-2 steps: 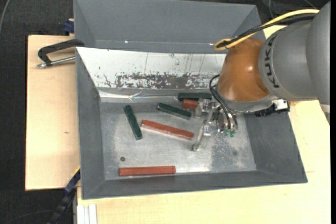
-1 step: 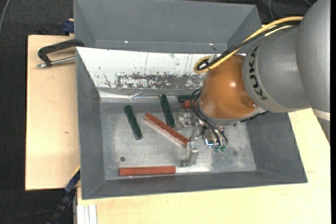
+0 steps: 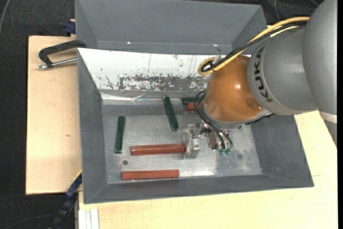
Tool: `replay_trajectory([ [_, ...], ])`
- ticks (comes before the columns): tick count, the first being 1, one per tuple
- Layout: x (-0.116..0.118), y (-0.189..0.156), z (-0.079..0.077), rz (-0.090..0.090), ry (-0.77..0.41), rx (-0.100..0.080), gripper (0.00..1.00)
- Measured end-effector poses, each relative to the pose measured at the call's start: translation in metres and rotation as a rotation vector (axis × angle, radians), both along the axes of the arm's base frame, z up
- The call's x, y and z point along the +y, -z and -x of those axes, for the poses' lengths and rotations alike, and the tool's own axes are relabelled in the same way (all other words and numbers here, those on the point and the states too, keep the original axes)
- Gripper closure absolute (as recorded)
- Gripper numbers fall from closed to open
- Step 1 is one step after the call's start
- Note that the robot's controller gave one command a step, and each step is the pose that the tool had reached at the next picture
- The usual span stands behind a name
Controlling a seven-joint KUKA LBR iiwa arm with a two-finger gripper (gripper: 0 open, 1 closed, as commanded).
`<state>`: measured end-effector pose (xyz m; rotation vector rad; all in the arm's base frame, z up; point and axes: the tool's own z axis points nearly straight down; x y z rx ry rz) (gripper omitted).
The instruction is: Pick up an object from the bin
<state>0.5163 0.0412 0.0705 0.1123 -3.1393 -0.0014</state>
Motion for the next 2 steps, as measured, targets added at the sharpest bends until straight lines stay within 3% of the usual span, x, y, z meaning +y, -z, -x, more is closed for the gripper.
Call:
replay_trajectory([
  [1, -0.019, -0.111, -0.031, 0.001, -0.082, -0.016, 1.0],
  [2, -0.005, -0.212, -0.033, 0.001, -0.256, -0.015, 1.0],
])
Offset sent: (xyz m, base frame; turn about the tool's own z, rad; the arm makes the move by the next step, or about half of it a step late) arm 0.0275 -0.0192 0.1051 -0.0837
